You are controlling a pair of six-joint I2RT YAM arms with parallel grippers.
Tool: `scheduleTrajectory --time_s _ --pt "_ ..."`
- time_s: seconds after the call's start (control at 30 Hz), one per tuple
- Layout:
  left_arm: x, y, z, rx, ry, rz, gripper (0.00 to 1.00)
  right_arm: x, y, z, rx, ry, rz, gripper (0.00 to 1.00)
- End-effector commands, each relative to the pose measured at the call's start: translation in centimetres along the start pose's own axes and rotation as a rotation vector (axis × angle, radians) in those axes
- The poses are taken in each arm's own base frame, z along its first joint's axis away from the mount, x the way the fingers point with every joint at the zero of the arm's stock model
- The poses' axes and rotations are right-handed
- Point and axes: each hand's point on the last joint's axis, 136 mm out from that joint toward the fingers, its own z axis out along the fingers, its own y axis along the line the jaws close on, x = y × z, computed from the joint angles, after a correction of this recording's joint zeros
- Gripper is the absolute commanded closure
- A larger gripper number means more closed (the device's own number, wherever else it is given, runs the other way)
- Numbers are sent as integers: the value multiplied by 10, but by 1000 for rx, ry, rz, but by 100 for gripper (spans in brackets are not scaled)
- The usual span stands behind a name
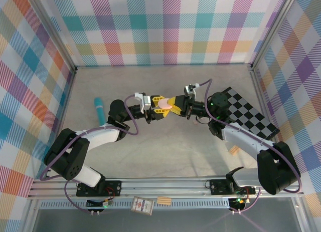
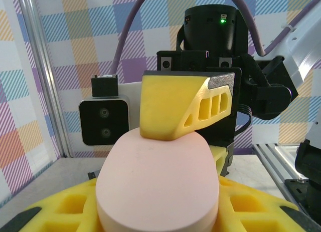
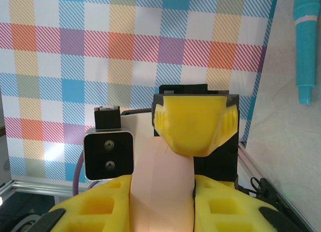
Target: Insert the wireless bluetooth earbuds into the charging case
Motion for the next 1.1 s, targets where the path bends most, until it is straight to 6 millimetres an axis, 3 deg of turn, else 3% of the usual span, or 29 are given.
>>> scheduleTrajectory --time_s 0.0,0.07,0.27,0.37,0.47,0.57,0.67,0.8,1.07 --pt "-15 -4 4 37 -35 51 66 0 19 2 -36 -3 -58 83" --pt "-15 -4 4 36 -33 48 68 0 18 1 -30 -6 -62 76" --pt "-9 -6 2 30 3 30 68 -1 10 -8 105 -54 -157 39" --pt "-1 -10 -2 34 48 12 68 -1 1 -22 260 -96 -295 27" --pt "8 -18 -5 63 90 -33 68 6 7 -33 349 -69 -523 18" --pt "8 -28 -7 107 104 -82 68 33 17 -41 381 84 -815 19" --pt "8 -38 -10 136 119 -112 68 50 14 -51 448 179 -1057 14" --pt "7 -52 -12 185 158 -135 68 67 16 -51 423 274 -1249 10" --pt "3 -75 -10 267 208 -140 67 65 5 -32 473 363 -1407 8"
